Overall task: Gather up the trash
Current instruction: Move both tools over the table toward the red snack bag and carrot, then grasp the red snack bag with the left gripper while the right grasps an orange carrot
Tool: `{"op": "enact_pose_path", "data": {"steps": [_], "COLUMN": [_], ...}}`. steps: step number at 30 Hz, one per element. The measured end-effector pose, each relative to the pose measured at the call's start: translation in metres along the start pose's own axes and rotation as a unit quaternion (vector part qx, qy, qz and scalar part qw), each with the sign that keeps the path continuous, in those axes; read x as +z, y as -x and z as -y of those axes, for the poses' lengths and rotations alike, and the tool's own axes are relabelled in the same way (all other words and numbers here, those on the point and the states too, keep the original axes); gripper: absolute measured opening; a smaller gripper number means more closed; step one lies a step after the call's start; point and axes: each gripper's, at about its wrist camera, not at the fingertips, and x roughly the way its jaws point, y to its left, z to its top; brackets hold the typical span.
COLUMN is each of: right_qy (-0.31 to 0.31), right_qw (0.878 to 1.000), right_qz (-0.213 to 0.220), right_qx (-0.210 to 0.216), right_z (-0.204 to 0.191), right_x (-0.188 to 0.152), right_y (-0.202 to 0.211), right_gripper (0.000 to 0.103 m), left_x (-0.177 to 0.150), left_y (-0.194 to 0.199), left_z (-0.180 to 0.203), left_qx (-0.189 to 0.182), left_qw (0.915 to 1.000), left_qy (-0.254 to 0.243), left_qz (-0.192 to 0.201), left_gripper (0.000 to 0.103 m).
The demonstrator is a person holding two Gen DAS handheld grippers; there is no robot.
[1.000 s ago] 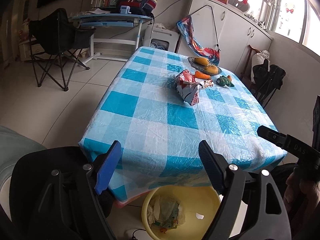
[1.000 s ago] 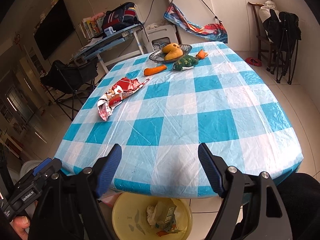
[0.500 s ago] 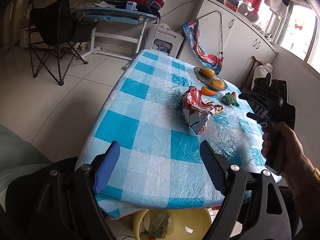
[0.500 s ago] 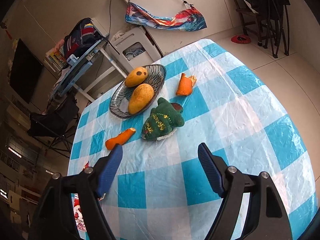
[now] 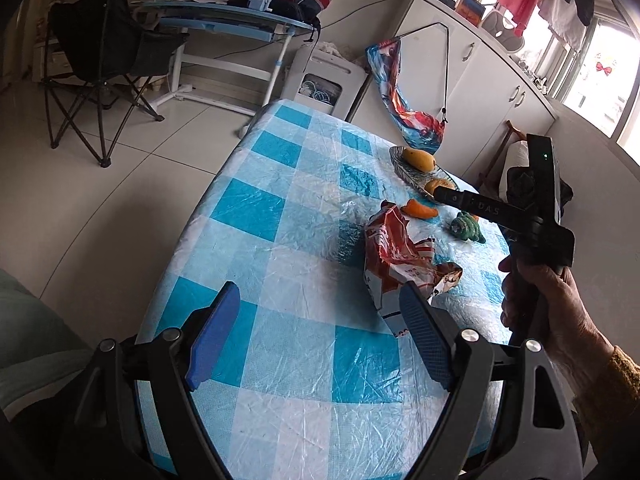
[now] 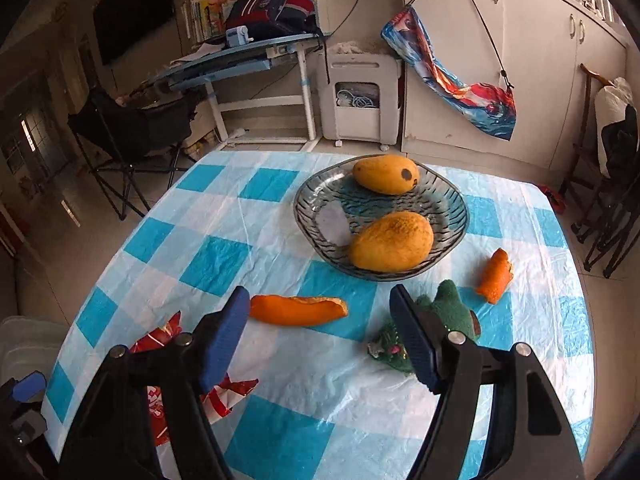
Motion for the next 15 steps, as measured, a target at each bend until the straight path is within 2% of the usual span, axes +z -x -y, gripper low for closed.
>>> {"op": "enact_pose_path", "data": {"steps": [2,5,8,9,11,15], "right_qy": [0.066,0.121,0.166,0.168,0.162,0.134], "right_qw": [0.997,0.989,0.980,0.979,0.980,0.985], "right_qz": [-0.027,-0.080,-0.106,-0.111,-0.116,-0.108], "right_qx": [-0.006,0.011,0.012,0.014,0.022,0.026], "right_z": [-0.013,-0.020,-0.022,-0.020,-0.017,-0.015], "right_x": [0.004,0.007,0.006,0.007,0.008,0.005], "right_y": [-0.015,-0.035,-0.043,-0.043,-0.043,-0.042], "right_gripper": [0.056,0.053,0.051,0.051,0.037,0.025], "left_x": [0.000,0.004,0.012,0.016,0.027,0.043], "left_y": [-0.002,-0.008,-0.017,-0.021,-0.036,-0.068], "left_z": [0.001,-0.002,-0.007,-0.006,-0.001,0.020], "left_qx": [-0.002,-0.008,-0.020,-0.024,-0.034,-0.042], "left_qw": [1.0000,0.9999,0.9995,0.9992,0.9984,0.9964], "left_qy": [-0.003,0.003,0.019,0.022,0.021,-0.005], "left_qz": [-0.002,-0.008,-0.016,-0.021,-0.040,-0.073], "left_gripper": [0.079,0.079,0.079,0.079,0.079,0.079]}}
